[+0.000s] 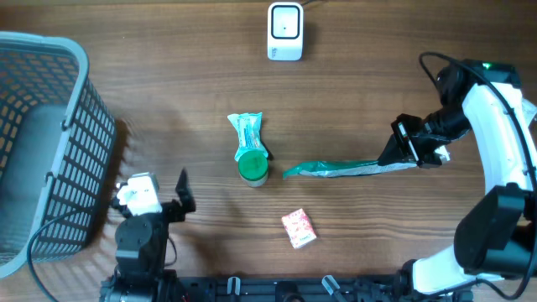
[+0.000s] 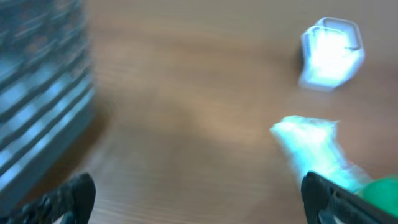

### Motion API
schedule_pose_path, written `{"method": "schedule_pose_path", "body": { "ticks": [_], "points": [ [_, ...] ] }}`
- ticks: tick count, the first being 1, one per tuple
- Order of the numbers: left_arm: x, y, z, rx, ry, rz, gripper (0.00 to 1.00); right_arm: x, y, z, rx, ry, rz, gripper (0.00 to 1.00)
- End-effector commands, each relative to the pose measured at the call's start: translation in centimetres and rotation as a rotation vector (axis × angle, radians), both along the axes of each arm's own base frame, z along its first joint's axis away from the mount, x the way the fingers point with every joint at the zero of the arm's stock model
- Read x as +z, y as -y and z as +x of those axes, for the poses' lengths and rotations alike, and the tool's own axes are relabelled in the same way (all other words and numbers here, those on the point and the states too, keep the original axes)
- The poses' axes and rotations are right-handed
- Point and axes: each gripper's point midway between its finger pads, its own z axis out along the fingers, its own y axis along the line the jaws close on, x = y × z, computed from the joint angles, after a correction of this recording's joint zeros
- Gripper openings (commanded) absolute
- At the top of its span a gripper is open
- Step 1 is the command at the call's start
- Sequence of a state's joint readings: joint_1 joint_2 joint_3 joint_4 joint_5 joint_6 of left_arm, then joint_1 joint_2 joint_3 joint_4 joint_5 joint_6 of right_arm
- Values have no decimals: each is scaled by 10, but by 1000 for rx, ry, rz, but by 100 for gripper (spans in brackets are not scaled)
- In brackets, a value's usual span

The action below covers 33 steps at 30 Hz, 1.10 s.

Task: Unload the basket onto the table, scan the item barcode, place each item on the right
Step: 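Reach the left gripper to the glove pack's left end and grasp it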

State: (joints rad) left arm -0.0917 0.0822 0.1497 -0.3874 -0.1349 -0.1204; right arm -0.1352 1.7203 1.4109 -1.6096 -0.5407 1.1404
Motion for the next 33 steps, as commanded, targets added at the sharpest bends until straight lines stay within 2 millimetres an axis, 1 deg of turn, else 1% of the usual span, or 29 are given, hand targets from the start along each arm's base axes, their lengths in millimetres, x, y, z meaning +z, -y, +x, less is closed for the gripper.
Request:
{"method": "schedule_pose_path", "body": {
  "ticks": [1, 3, 4, 6, 7, 8, 9, 10, 11, 12, 13, 14, 15, 16, 17, 19, 22, 23, 26, 27, 28, 30, 33],
  "points": [
    [43, 52, 4, -220, 125, -365, 100, 9, 2, 1, -12, 35, -27, 4],
    [48, 65, 4, -263, 84, -499, 100, 9, 3, 1, -13, 35, -27, 4],
    [55, 79, 3, -323, 53, -576, 100, 9, 2, 1, -13, 35, -27, 4],
    [87, 110, 3, -502, 32, -713, 100, 9, 2, 1, -13, 35, -26, 4],
    [104, 128, -2, -644, 49, -731, 100, 9, 2, 1, -13, 35, -27, 4],
    [121, 151, -18, -853, 36, -765, 100, 9, 3, 1, -12, 36, -27, 5],
    [126, 162, -24, -933, -27, -845, 100, 9, 3, 1, -6, 40, -25, 4],
    [125, 164, -20, -904, -110, -975, 100, 9, 3, 1, -6, 40, -25, 4],
    [123, 165, -18, -877, -170, -1057, 100, 9, 3, 1, -7, 39, -26, 4],
    [116, 167, -14, -832, -254, -1151, 100, 9, 3, 1, -9, 38, -27, 4],
    [98, 172, -9, -724, -442, -1324, 62, 8, 5, 0, -17, 28, -42, 4],
    [78, 177, -9, -603, -625, -1464, 56, 8, 6, 0, -19, 25, -50, 4],
    [64, 184, -11, -538, -742, -1525, 71, 7, 7, 0, -18, 22, -60, 4],
    [49, 197, -15, -496, -855, -1553, 100, 6, 9, -1, -15, 21, -71, 4],
    [39, 205, -19, -439, -945, -1592, 100, 5, 10, -1, -11, 20, -82, 4],
    [18, 227, -32, -284, -1175, -1676, 100, 4, 12, -2, -8, 18, -92, 4],
    [13, 252, -35, -236, -1244, -1723, 100, 4, 12, -2, -12, 15, -94, 4],
    [5, 259, -36, -153, -1285, -1754, 100, 4, 13, -2, -11, 13, -101, 4],
    [-15, 262, -28, -42, -1246, -1756, 100, 3, 15, -3, -8, 13, -111, 4],
    [-17, 262, -26, -34, -1232, -1758, 100, 3, 15, -3, -7, 13, -110, 4],
    [-16, 263, -19, -44, -1197, -1770, 100, 3, 15, -3, -6, 14, -110, 4],
    [-6, 264, -6, -93, -1112, -1803, 100, 3, 14, -3, -2, 17, -107, 4],
    [6, 268, 9, -110, -1067, -1820, 100, 8, 5, 0, 18, 49, -38, 4]
  ]
}}
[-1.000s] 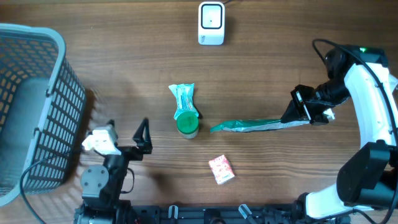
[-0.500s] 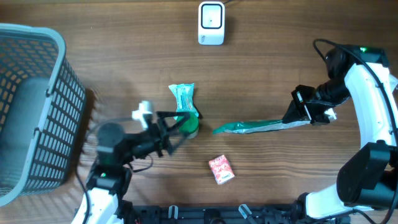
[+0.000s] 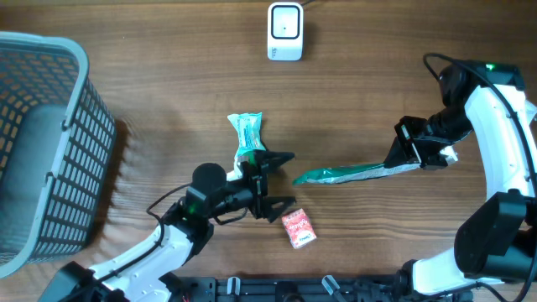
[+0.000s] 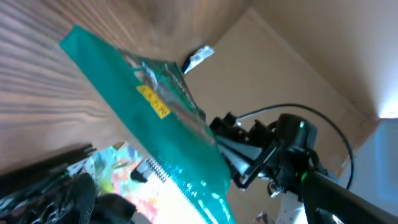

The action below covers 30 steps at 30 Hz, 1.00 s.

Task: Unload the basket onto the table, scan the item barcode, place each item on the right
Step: 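Reach the left gripper to the glove pack's left end and grasp it, then release the right gripper and regrasp the pack near the left gripper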

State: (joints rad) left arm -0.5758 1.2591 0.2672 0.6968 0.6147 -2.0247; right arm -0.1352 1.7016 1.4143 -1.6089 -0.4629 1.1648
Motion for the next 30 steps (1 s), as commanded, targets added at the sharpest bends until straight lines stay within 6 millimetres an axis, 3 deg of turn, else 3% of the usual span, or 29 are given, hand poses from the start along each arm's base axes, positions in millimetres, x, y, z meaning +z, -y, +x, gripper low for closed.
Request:
{"method": "schedule_pose_path", "body": {
  "ticks": [1, 4, 7, 8, 9, 11, 13, 14, 15, 17, 19, 20, 23, 24, 26, 27, 29, 30],
  "points": [
    [15, 9, 24, 81, -108, -61, 100, 11, -9, 4, 20, 58, 64, 4],
    [11, 32, 24, 31, -128, -44, 100, 23, -27, 10, 92, 156, 213, 4],
    [8, 43, 20, 1, -137, -36, 97, 27, -32, 12, 111, 186, 252, 4],
    [8, 43, 20, 0, -138, -36, 74, 31, -37, 14, 124, 216, 295, 4],
    [8, 43, 20, 0, -138, -36, 38, 36, -41, 16, 138, 248, 335, 4],
    [8, 43, 20, 0, -138, -36, 4, 41, -45, 17, 151, 283, 368, 4],
    [9, 43, 20, 0, -134, -39, 4, 41, -45, 17, 168, 299, 370, 4],
    [13, 44, 21, -2, -119, -51, 4, 41, -45, 21, 173, 315, 367, 48],
    [27, 46, 24, -5, -67, -92, 4, 37, -43, 34, 190, 384, 351, 100],
    [41, 48, 25, -12, -18, -131, 4, 34, -40, 56, 216, 498, 327, 100],
    [41, 47, 24, -28, -21, -134, 4, 37, -32, 103, 399, 831, 264, 100],
    [42, 44, 26, -27, -22, -135, 4, 46, -31, 116, 500, 956, 243, 100],
    [42, 28, 43, 19, -21, -138, 4, 98, -23, 134, 710, 1191, 112, 100],
    [42, 24, 47, 30, -21, -139, 4, 126, -19, 134, 772, 1261, 41, 100],
    [35, 14, 55, 59, -47, -124, 4, 191, -19, 111, 983, 1447, -103, 100],
    [30, 11, 56, 67, -71, -110, 4, 212, -14, 99, 1058, 1492, -205, 100],
    [24, 10, 54, 65, -98, -96, 4, 245, 14, 81, 1131, 1510, -529, 100],
    [22, 10, 52, 58, -108, -92, 4, 268, 39, 83, 1108, 1493, -761, 100]
  ]
}}
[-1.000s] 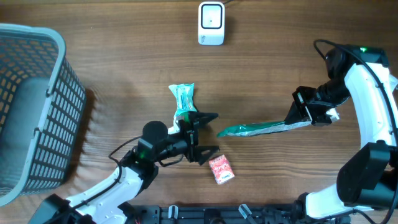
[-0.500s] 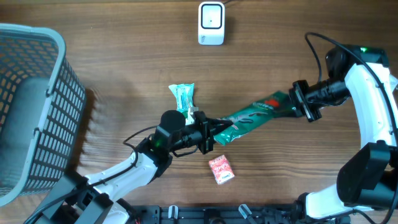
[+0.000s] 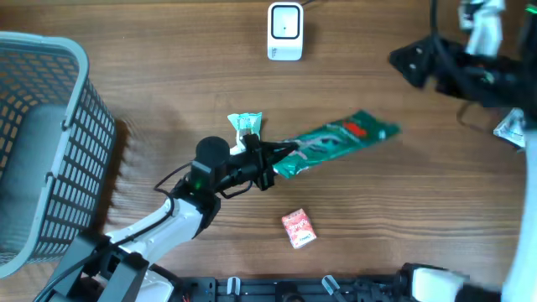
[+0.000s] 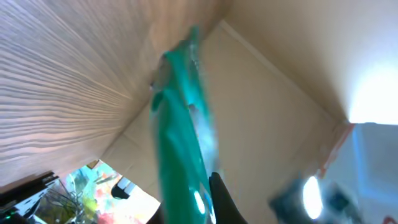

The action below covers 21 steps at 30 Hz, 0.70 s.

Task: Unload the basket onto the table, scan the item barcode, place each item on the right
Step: 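Release the right gripper and regrasp the pack near the left gripper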

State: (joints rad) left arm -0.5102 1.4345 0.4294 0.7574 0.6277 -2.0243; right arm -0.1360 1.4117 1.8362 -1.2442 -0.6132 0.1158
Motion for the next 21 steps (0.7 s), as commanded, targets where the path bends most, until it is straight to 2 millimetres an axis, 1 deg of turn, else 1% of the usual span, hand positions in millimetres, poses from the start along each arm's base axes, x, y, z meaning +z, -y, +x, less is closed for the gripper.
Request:
{"method": "schedule_pose_path", "body": {
  "ticks": [1, 2, 3, 4, 5, 6, 7, 8, 9, 11, 12, 13, 14, 15, 16, 17, 18, 19, 20, 21],
  "points": [
    [3, 3, -5, -13, -153, -68, 4, 64, 69, -11, -303, 304, -382, 100],
    [1, 4, -8, -30, -167, -64, 4, 81, 64, -14, -275, 382, -390, 100],
    [0, 5, -11, -44, -173, -65, 4, 93, 33, -19, -16, 535, -482, 100],
    [1, 5, -12, -51, -174, -66, 4, 93, -1, -29, 259, 659, -543, 100],
    [1, 6, -12, -54, -175, -66, 4, 84, -9, -31, 319, 651, -553, 100],
    [1, 6, -13, -59, -176, -67, 4, 67, -11, -31, 355, 589, -583, 99],
    [1, 6, -14, -64, -176, -68, 4, 38, -10, -33, 375, 462, -629, 100],
    [1, 6, -14, -65, -177, -68, 4, 26, -11, -35, 384, 403, -662, 100],
    [1, 5, -13, -62, -177, -69, 4, 12, -14, -41, 392, 330, -703, 100],
    [2, -2, -11, -71, -183, -78, 4, -8, -32, -68, 444, 208, -675, 100],
    [3, -6, -7, -66, -184, -83, 4, -19, -48, -87, 487, 131, -628, 100],
    [4, -13, -3, -56, -185, -88, 4, -28, -59, -96, 519, 98, -623, 100],
    [4, -17, -2, -59, -188, -94, 4, -36, -63, -97, 509, 71, -646, 100],
    [6, -22, -1, -69, -191, -102, 4, -49, -69, -97, 506, 42, -676, 100],
    [7, -26, -1, -83, -195, -110, 4, -64, -73, -98, 506, 15, -719, 100],
    [8, -30, -1, -94, -199, -117, 4, -85, -76, -95, 513, -3, -789, 100],
    [10, -38, -1, -107, -203, -130, 4, -107, -83, -86, 512, 16, -871, 100],
    [12, -42, -1, -121, -206, -138, 4, -121, -87, -77, 501, 42, -918, 100],
    [14, -46, -6, -159, -212, -151, 4, -152, -97, -58, 492, 120, -1014, 100],
    [16, -47, -11, -190, -216, -159, 4, -172, -102, -53, 527, 150, -1042, 100]
  ]
}}
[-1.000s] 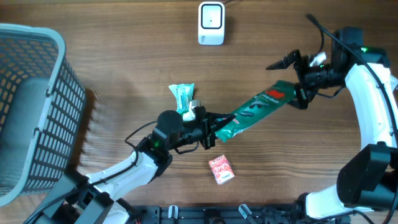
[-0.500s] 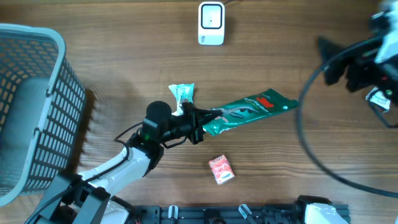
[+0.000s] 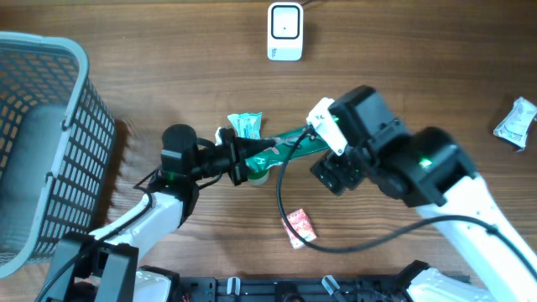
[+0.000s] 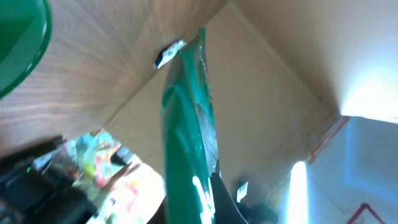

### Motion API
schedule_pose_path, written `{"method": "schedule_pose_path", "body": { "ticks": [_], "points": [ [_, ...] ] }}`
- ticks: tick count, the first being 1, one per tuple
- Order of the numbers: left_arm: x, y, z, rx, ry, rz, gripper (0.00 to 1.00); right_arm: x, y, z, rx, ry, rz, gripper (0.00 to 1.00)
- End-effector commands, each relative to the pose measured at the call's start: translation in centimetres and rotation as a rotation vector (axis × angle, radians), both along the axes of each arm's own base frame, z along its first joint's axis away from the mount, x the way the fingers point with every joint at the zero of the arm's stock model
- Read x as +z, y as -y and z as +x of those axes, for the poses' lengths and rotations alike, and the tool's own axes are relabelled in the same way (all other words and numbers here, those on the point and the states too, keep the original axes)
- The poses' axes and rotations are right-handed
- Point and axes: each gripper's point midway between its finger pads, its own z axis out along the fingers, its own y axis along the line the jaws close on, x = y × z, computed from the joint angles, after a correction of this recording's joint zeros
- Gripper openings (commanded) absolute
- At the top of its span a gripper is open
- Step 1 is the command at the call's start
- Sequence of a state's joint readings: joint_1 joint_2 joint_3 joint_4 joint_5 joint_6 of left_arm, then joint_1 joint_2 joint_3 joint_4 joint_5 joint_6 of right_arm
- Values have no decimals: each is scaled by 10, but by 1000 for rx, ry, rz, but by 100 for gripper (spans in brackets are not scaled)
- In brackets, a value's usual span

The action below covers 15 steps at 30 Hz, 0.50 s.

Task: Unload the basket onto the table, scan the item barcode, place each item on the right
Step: 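Release the right gripper and regrasp the pack near the left gripper, then lift the glove pack upright with the right gripper as left releases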

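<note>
My left gripper is shut on one end of a long green packet, held just above the table's middle and pointing right and away. In the left wrist view the green packet runs up from between the fingers of the left gripper. The white scanner stands at the far edge, well beyond the packet. My right arm hangs large over the table's middle right, and its gripper cannot be made out.
A grey basket fills the left side. A pale green pouch and a green round lid lie beside the left gripper. A pink sachet lies near the front, and a silver packet at the far right.
The left gripper has drawn back to the left with the green packet still in it. The right arm, then at the top right corner, now hangs over the table's middle right.
At first my right gripper held the green packet at the right while the left gripper stood open at the front left. Then the open left gripper was at the packet's free end. After that the left alone held it, and it still does.
</note>
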State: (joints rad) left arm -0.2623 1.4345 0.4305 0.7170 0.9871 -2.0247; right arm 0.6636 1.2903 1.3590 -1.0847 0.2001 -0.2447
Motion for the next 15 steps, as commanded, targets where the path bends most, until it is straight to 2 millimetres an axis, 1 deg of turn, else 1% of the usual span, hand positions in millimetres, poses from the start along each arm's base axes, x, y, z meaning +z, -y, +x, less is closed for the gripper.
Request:
{"method": "schedule_pose_path", "body": {
  "ticks": [1, 3, 4, 5, 6, 7, 8, 9, 10, 11, 12, 13, 14, 15],
  "points": [
    [12, 0, -17, -109, -146, -85, 4, -52, 7, 17, 31, 92, -172, 100],
    [13, 1, -22, -136, -149, -90, 4, -63, -2, 26, 45, 112, -160, 100],
    [14, 2, -26, -160, -151, -95, 4, -72, -9, 27, 66, 90, -155, 100],
    [14, 2, -27, -170, -152, -97, 4, -84, -11, 26, 76, 52, -172, 100],
    [14, 2, -27, -169, -152, -97, 4, -90, -7, 27, 67, 45, -216, 100],
    [13, 0, -26, -158, -165, -94, 4, -85, -3, 31, 44, 81, -258, 100],
    [8, -3, -24, -143, -200, -89, 4, -75, -4, 31, 35, 107, -267, 100],
    [-2, -8, -21, -106, -267, -77, 4, -59, -10, 26, 50, 125, -248, 100],
    [-9, -14, -17, -70, -307, -69, 4, -44, -12, 23, 57, 147, -228, 100],
    [-11, -18, -13, -43, -316, -66, 4, -24, -10, 19, 58, 178, -199, 100],
    [-11, -23, -9, -24, -315, -68, 4, -12, -5, 13, 54, 199, -179, 100],
    [-11, -25, -7, -14, -314, -70, 4, -3, -1, 4, 63, 203, -152, 100],
    [-12, -28, -5, -1, -314, -70, 4, 2, -3, -9, 91, 179, -93, 100],
    [-12, -29, -3, 8, -313, -68, 4, 3, -11, -24, 142, 130, -18, 100]
  ]
}}
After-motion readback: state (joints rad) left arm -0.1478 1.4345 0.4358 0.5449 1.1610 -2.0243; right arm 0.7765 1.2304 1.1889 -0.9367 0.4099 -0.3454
